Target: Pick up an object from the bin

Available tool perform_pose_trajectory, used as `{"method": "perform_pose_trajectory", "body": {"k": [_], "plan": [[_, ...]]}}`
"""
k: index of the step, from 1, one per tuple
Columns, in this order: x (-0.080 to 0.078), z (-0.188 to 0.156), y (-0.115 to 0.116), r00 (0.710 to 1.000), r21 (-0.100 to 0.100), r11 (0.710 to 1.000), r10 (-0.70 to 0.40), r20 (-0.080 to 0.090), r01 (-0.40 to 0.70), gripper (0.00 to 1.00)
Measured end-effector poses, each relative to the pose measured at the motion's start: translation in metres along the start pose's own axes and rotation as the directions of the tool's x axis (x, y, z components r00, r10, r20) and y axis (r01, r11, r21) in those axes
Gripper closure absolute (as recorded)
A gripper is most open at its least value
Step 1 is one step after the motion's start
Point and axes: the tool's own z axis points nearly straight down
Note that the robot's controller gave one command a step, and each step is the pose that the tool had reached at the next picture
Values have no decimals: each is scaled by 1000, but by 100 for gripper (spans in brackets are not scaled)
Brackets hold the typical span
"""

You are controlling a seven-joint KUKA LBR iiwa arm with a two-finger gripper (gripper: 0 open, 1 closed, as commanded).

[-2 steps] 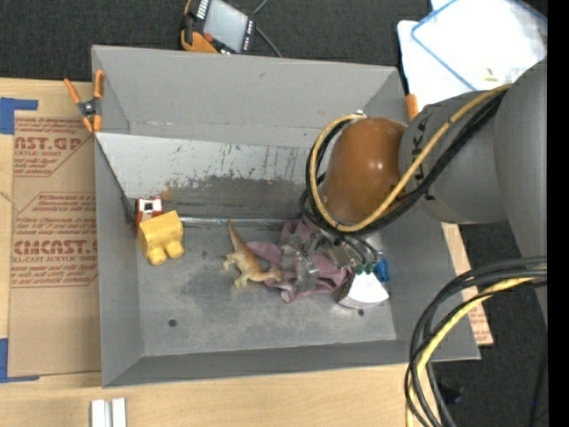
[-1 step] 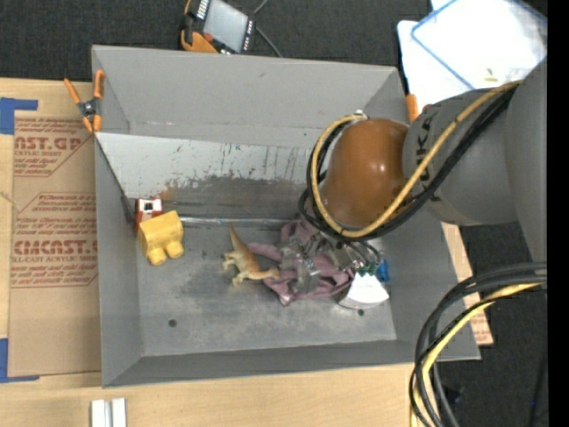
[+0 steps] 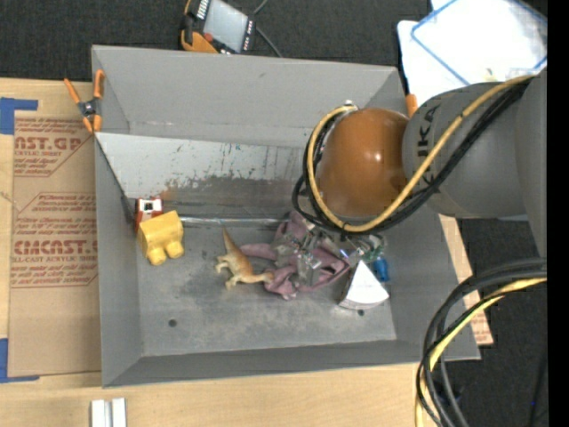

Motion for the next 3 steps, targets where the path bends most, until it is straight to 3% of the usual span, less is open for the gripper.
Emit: {"method": "perform_pose_trajectory", "body": {"k": [1,2,3], "plan": [[-2,3,-1,1000,3,1000,8,5,-8,100],[17,-6,-15,995,2,995,-103,5,103,100],[7,36,-3,992,-2,992,-124,0,124,100]]}}
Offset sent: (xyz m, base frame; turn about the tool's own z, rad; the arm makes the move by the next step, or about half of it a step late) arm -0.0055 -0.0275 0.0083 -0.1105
